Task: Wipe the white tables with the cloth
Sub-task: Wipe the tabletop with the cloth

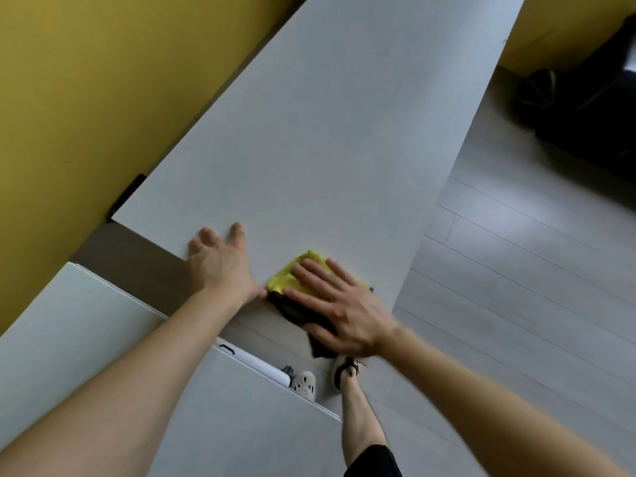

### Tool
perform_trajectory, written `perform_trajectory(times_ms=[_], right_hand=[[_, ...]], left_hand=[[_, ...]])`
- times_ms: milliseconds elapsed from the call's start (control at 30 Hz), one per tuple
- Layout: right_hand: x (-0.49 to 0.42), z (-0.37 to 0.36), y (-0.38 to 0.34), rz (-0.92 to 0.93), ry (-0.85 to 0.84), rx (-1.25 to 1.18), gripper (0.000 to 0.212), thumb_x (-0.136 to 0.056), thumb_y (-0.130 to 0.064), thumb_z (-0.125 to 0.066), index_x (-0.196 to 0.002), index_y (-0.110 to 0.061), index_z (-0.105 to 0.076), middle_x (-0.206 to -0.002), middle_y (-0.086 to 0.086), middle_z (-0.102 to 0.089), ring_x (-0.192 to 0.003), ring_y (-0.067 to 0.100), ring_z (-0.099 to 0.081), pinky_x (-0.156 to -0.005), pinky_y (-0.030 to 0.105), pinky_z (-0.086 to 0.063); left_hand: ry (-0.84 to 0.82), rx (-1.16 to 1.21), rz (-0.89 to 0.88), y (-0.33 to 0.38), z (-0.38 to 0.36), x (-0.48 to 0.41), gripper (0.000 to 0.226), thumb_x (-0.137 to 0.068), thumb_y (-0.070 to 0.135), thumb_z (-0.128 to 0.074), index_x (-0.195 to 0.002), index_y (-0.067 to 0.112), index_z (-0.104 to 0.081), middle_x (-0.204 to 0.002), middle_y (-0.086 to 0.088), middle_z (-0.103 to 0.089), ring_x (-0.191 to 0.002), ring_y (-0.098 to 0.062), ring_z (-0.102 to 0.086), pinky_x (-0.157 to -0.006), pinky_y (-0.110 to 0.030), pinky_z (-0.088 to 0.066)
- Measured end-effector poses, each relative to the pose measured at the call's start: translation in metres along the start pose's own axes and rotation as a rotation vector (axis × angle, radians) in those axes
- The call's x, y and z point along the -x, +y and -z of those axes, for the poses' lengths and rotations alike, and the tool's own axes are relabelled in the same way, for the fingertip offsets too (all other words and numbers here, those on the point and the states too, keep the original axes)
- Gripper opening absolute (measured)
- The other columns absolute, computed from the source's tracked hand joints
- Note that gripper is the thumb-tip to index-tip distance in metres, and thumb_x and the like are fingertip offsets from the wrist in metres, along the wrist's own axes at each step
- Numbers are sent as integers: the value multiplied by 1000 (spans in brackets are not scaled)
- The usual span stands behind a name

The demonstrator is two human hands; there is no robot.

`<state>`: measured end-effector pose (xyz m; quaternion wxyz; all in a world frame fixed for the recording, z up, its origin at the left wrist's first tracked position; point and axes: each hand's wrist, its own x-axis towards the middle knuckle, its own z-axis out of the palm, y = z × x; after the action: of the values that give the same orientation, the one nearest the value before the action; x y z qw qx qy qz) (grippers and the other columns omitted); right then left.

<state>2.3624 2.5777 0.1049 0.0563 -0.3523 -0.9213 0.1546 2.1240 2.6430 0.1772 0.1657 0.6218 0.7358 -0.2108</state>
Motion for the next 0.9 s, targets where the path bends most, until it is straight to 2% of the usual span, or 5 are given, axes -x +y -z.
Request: perform_trajectory(times_ms=[67,267,533,800,900], right_hand=[[-4,17,54,11,-38,27,70,-105,-47,-55,-170,-32,-34,-182,3,-17,-169,25,-8,-136,58,-7],[-71,30,94,-918,241,92,76,-102,-57,-36,-173,-33,-21,-183,7,-10,-170,25,0,-135,58,-5],[-117,14,37,363,-194,79,73,-108,-50,-53,-173,-33,-23,-183,3,-8,-170,24,1,-135,61,-1],[-258,27,105,-506,125,131,74,-106,-57,-34,-173,-30,-22,-182,10,-11,-170,28,-1,-136,56,2],[-250,9,44,-315,97,89,74,-108,-52,-39,-174,-22,-21,-181,16,-9,-169,33,0,-135,59,-6]], left_hand=[[-6,-3,-18,-5,0,5,156,-48,94,-84,-167,30,-7,-168,-32,-21,-154,-48,-33,-118,-49,-43],[231,470,-72,-69,-12,5,95,-76,68,-86,-154,25,-53,-152,-8,-56,-140,-33,-55,-108,-50,-52],[48,520,242,-144,7,-58,159,-59,65,-99,-173,29,6,-183,-5,3,-168,-30,-12,-126,-59,-34],[-28,456,298,-143,7,-72,150,-66,61,-97,-174,27,1,-182,8,11,-164,-32,-27,-119,-53,-44],[-50,495,302,-139,11,-72,151,-66,53,-100,-174,24,1,-182,7,13,-164,-32,-27,-120,-50,-42]])
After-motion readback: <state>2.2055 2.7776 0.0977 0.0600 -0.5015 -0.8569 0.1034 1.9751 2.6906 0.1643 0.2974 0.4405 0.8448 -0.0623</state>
